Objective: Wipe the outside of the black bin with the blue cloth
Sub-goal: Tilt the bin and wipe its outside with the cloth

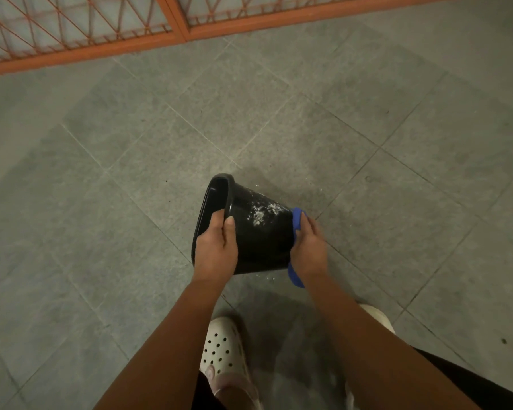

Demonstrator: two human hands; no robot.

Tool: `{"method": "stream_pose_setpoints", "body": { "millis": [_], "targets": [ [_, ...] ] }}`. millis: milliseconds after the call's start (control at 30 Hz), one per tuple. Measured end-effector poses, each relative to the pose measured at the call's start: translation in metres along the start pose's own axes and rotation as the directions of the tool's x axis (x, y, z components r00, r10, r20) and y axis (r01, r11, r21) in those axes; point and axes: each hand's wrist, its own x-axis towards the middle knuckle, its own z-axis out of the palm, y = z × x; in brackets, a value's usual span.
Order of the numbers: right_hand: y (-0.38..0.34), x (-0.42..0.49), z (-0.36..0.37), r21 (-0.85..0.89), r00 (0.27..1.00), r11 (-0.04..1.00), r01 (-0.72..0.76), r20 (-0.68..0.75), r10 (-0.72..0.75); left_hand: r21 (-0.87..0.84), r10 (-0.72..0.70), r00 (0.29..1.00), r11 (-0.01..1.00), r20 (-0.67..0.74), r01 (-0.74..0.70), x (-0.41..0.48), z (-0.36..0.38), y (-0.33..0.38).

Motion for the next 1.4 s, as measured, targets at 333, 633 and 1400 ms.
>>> {"method": "stream_pose_setpoints", "body": {
  "millis": [333, 633, 1400],
  "targets": [
    [-0.013, 0.004, 0.006, -0.035, 0.985, 0.984, 0.173, -0.022, -0.174, -0.090, -0.028, 0.999, 0.996, -0.029, 0.025, 0.001, 0.006, -0.003],
    [-0.014, -0.014, 0.008, 0.046, 0.970, 0.985, 0.169, -0.187, -0.158, -0.130, -0.022, 0.994, 0.992, -0.107, 0.008, 0.000, 0.013, -0.001],
    [-0.004, 0.000, -0.005, 0.099, 0.990, 0.987, -0.126, -0.050, 0.131, -0.132, 0.053, 0.999, 0.990, 0.009, -0.052, 0.003, 0.011, 0.003]
  ]
}}
